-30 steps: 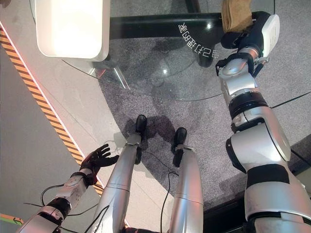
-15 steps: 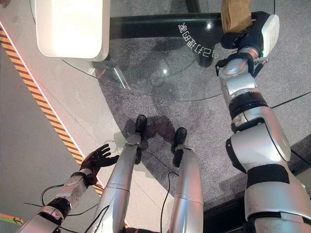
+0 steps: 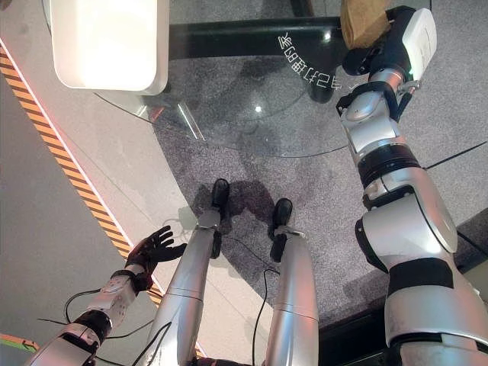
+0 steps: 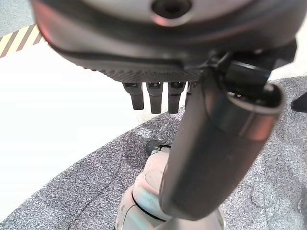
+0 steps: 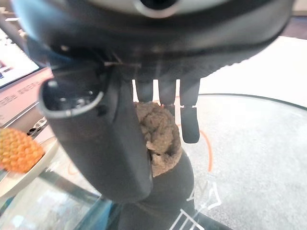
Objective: Wipe the table with a cloth and put it in the basket.
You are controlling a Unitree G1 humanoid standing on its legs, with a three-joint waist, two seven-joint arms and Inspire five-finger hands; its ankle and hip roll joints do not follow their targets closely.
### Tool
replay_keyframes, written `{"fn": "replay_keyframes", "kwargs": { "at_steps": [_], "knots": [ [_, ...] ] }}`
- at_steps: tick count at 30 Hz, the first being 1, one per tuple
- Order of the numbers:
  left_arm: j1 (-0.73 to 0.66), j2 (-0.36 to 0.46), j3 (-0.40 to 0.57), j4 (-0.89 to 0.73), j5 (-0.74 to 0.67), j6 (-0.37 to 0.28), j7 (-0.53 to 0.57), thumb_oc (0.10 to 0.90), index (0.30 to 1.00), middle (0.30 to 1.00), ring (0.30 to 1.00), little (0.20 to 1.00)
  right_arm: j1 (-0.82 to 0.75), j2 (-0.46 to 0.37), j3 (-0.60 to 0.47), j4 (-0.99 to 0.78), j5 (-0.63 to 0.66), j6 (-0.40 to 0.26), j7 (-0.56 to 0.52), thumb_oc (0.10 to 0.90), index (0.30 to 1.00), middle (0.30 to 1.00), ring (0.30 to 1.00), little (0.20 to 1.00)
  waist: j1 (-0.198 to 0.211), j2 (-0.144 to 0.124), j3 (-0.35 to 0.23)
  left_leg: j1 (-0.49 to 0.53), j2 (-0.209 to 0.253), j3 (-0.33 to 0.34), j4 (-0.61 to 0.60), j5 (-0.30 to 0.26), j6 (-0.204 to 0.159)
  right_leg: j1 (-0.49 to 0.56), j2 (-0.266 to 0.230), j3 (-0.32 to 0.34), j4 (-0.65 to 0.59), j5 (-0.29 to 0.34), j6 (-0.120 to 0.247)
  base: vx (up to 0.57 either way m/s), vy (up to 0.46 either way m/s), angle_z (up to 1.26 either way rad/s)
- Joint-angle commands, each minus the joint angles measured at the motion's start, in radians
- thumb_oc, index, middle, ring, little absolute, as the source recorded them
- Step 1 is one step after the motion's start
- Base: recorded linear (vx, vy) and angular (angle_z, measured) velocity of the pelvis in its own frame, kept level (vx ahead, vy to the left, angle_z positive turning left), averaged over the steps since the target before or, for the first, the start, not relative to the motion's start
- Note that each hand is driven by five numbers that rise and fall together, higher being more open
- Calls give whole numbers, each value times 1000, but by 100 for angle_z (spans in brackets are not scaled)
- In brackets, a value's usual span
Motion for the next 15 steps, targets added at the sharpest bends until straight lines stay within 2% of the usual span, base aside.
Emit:
{"fn": "replay_keyframes", "kwargs": {
  "at_steps": [1, 7, 15],
  "knots": [
    [31, 10, -11, 8, -26, -13, 0, 800, 900, 900, 900, 900, -99, -9, 102, -161, -111, -72, 52, 100, 300, 300, 300, 200, 2, 47, -24, 43, -24, 84, 60, -126, 72, 50, -7, -44, -138, 76, 24, 0, 0, 0],
    [34, 5, -5, 2, -14, -17, -2, 800, 900, 900, 900, 900, -73, 18, 117, -219, -143, -44, 68, 100, 300, 300, 300, 200, 2, 49, -24, 49, -26, 83, 65, -128, 73, 54, -6, -40, -130, 71, 23, 0, 0, 0],
    [31, 2, -1, 4, -7, -23, -3, 800, 900, 900, 900, 900, -66, 33, 138, -241, -174, -46, 125, 100, 300, 300, 300, 200, 3, 52, -24, 44, -29, 81, 70, -123, 73, 47, -8, -39, -122, 73, 23, 0, 0, 0]
  ]
}}
